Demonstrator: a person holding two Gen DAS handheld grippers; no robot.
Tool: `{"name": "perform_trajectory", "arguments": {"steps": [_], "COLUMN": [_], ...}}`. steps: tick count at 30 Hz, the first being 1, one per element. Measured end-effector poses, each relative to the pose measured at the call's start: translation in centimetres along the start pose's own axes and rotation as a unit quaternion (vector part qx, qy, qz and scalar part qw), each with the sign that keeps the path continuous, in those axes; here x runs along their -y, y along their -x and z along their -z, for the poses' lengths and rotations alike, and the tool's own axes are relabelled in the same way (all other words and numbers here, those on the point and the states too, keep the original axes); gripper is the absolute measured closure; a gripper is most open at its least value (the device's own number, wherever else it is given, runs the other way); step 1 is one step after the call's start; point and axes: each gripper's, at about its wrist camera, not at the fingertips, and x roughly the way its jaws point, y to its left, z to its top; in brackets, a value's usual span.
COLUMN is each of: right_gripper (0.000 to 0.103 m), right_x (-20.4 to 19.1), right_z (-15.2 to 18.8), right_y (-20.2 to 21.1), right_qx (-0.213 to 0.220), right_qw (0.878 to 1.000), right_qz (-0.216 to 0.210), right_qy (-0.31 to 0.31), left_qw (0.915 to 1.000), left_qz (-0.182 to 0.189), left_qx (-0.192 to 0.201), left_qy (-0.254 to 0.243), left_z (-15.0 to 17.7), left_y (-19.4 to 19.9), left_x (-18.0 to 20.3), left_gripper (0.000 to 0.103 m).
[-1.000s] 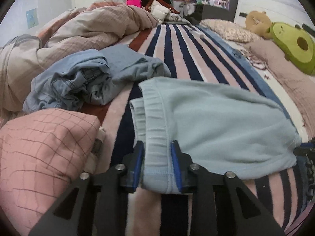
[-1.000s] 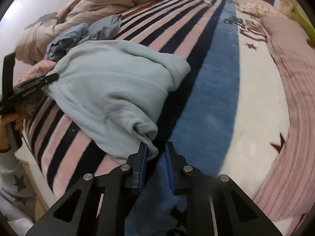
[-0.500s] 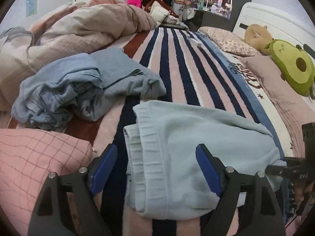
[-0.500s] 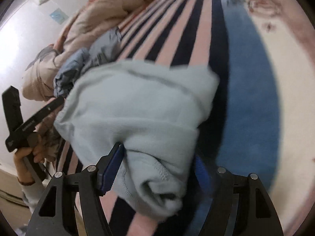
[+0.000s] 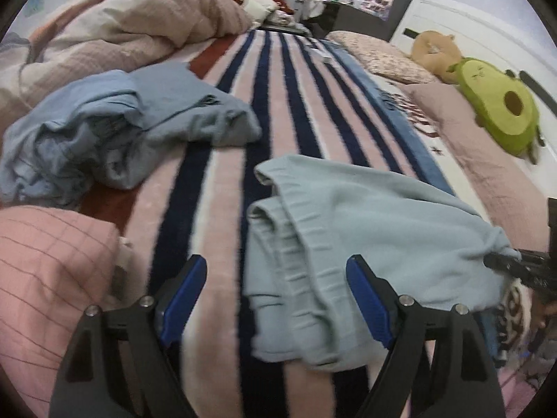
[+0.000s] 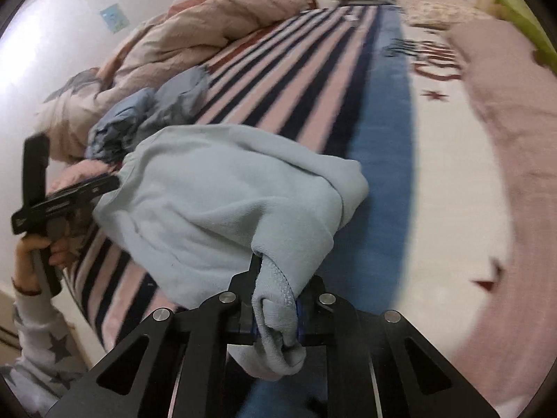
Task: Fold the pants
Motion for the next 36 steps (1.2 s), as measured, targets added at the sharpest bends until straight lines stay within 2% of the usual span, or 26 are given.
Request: {"name": "perform_trajectory", "arguments": {"steps": [3, 5, 9, 11, 12, 17, 19, 25, 28, 29, 31, 36], "right_gripper": [0.095, 0.094, 0.081, 0.062, 0.058, 0.056, 0.056, 0.049, 0.047, 0.046, 0.040, 0.034], "right_x": [2.2, 3.0, 4.5, 4.9, 5.1, 6.0, 6.0, 5.3, 5.1, 5.2, 5.7, 6.6], "right_z": [0.3, 0.6, 1.2, 1.2, 1.2, 1.0, 1.0, 1.2, 1.5, 1.6, 1.8, 2.1], "right_y": [2.0, 2.9, 2.9, 3.2, 3.4, 4.0, 3.8, 2.4, 2.0, 1.8, 1.7, 0.2], "right_qx": [0.002, -0.003, -0.032, -0.027, -0.022, -0.010, -0.012, -0.022, -0.029, -0.034, -0.039, -0.048], "right_qw": [0.999, 0.998, 0.998, 0.998, 0.998, 0.998, 0.998, 0.999, 0.999, 0.998, 0.998, 0.996], "right_qz": [0.030, 0.061, 0.046, 0.043, 0.044, 0.036, 0.036, 0.020, 0.014, 0.009, 0.000, -0.035], "right_qy": [-0.009, -0.001, -0.026, -0.029, -0.032, -0.046, -0.043, -0.044, -0.043, -0.047, -0.056, -0.073], "left_qw": [0.9997, 0.9985, 0.9967, 0.9944, 0.9930, 0.9863, 0.9843, 0.9913, 0.9959, 0.9958, 0.9931, 0.9944], "left_qz": [0.022, 0.050, 0.073, 0.100, 0.112, 0.160, 0.172, 0.121, 0.069, 0.064, 0.091, 0.081], "left_qx": [-0.010, -0.019, -0.029, -0.035, -0.036, -0.021, -0.020, -0.051, -0.059, -0.065, -0.068, -0.068], "left_qy": [-0.003, -0.007, -0.022, -0.004, 0.007, 0.034, 0.033, 0.004, 0.003, 0.011, 0.031, 0.000], "left_z": [0.1, 0.3, 0.3, 0.0, -0.2, -1.2, -1.5, -0.8, -0.2, -0.1, 0.2, 0.4], "left_y": [-0.5, -1.0, -2.2, -2.7, -2.8, -1.9, -1.6, -3.5, -4.6, -5.0, -5.3, -5.7], "left_x": [1.0, 2.0, 4.3, 4.6, 4.5, 4.7, 5.0, 6.4, 5.4, 4.8, 3.9, 5.5], "left_gripper": [0.024, 0.024, 0.024, 0.024, 0.024, 0.024, 0.020, 0.019, 0.019, 0.019, 0.019, 0.019]}}
